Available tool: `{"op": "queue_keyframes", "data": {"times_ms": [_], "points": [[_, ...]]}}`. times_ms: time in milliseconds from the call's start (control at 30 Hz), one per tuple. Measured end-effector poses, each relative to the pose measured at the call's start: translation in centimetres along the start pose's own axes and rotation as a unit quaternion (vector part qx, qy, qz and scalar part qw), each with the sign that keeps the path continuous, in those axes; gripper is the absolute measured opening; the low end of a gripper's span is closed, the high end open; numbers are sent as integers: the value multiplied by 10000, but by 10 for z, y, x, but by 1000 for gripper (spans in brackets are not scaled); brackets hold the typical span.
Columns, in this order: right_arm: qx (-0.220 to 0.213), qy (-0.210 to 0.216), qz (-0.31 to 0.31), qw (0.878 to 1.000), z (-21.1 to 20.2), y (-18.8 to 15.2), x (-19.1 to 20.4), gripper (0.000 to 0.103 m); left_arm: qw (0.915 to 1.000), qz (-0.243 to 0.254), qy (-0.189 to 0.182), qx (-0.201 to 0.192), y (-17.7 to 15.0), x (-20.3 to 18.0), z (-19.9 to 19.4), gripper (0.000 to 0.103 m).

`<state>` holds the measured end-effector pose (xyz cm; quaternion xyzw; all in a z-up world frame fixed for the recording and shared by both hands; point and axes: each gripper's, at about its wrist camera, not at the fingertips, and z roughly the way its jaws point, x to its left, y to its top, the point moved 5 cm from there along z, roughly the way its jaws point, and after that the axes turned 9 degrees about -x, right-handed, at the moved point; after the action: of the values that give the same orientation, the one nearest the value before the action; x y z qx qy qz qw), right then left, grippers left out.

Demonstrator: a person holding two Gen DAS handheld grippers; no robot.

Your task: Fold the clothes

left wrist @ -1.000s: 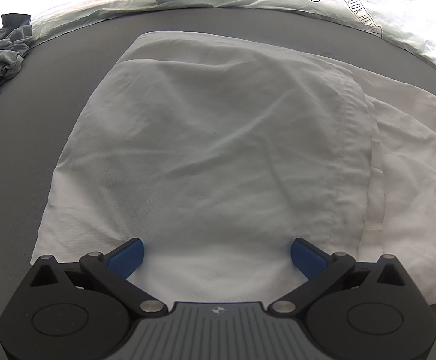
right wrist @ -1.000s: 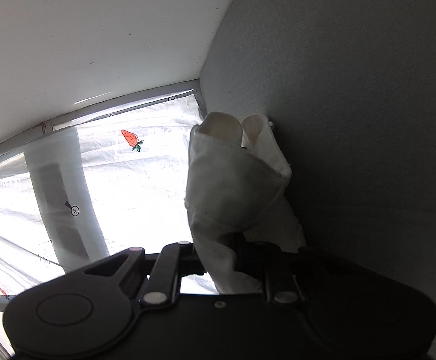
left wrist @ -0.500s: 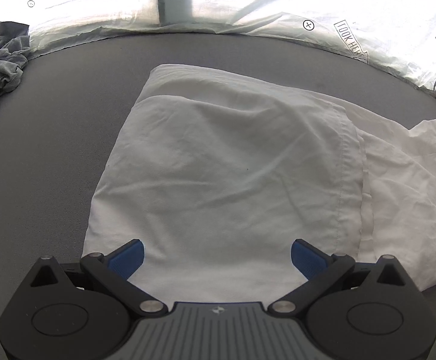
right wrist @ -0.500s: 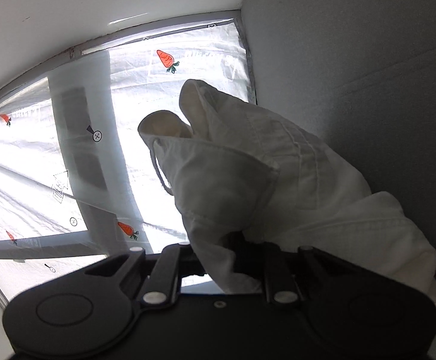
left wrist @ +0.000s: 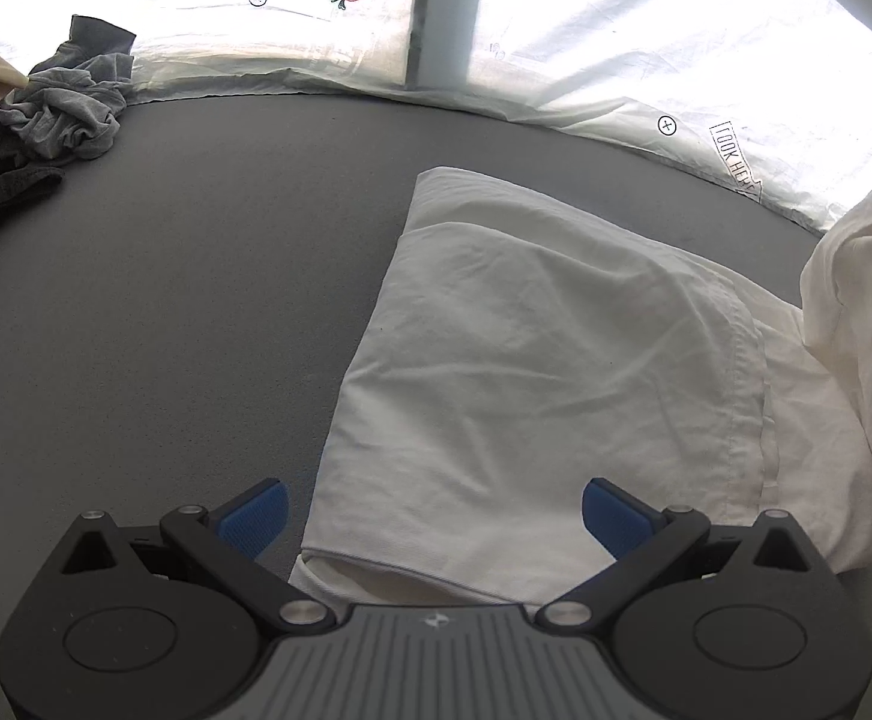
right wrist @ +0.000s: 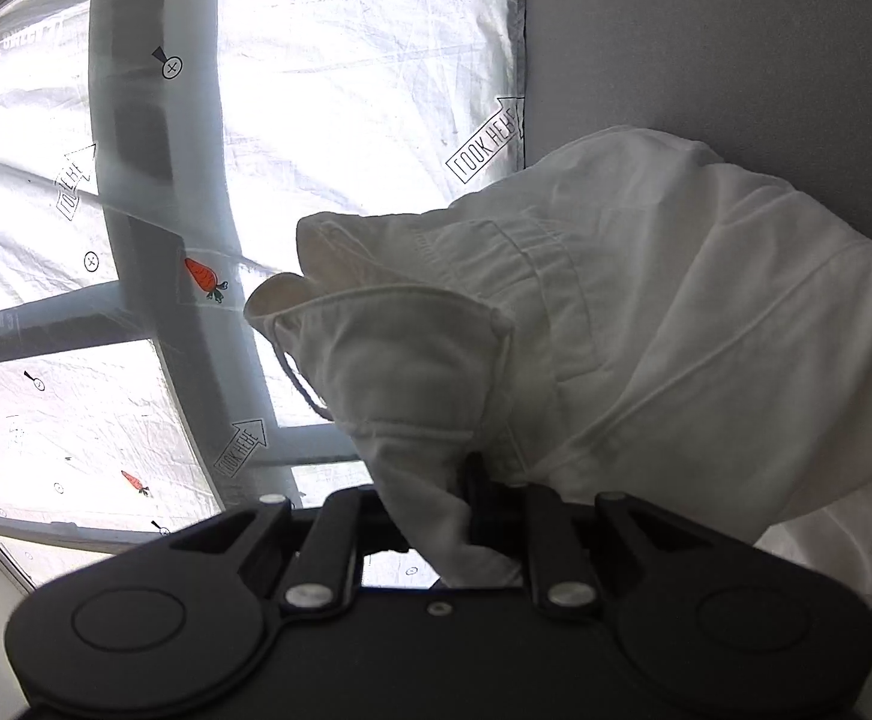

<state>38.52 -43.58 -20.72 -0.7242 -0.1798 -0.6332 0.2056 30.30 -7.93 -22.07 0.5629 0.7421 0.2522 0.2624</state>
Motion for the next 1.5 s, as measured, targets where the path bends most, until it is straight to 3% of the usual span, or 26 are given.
{"op": "queue_keyframes", "data": {"times_ms": [433,600,733,833,867,900,1000,1133,1300,1500], "points": [[819,-468,-174,9954,67,-139,-20,17,9999,53,-34,79,-12,70,-8,103],[1063,-894,-423,9894,97,-179,-36,18,9998,83,33,173,-17,99,-6,103],[1098,-1621,-1096,9745,117,-195,-46,20,9997,-25,73,218,-20,117,-7,103],[938,-1715,-1013,9755,119,-200,-46,21,9997,-115,91,214,-22,129,-6,103],[910,-1701,-1004,9761,119,-202,-43,27,9995,-181,86,237,-23,132,-5,103],[932,-1654,-1031,9764,121,-205,-40,41,9993,-243,81,260,-25,135,-3,103],[1097,-1473,-1225,9753,128,-217,-28,63,9990,-335,60,307,-26,137,0,103],[1372,-1353,-1666,9670,130,-226,-16,68,9992,-314,-16,242,-21,132,0,103],[1776,-950,-1622,9660,124,-216,-8,83,9993,-287,-161,158,-17,117,0,103],[1486,-1147,-3093,9322,113,-201,22,87,9992,-246,-317,-30,-7,92,-4,103]]}}
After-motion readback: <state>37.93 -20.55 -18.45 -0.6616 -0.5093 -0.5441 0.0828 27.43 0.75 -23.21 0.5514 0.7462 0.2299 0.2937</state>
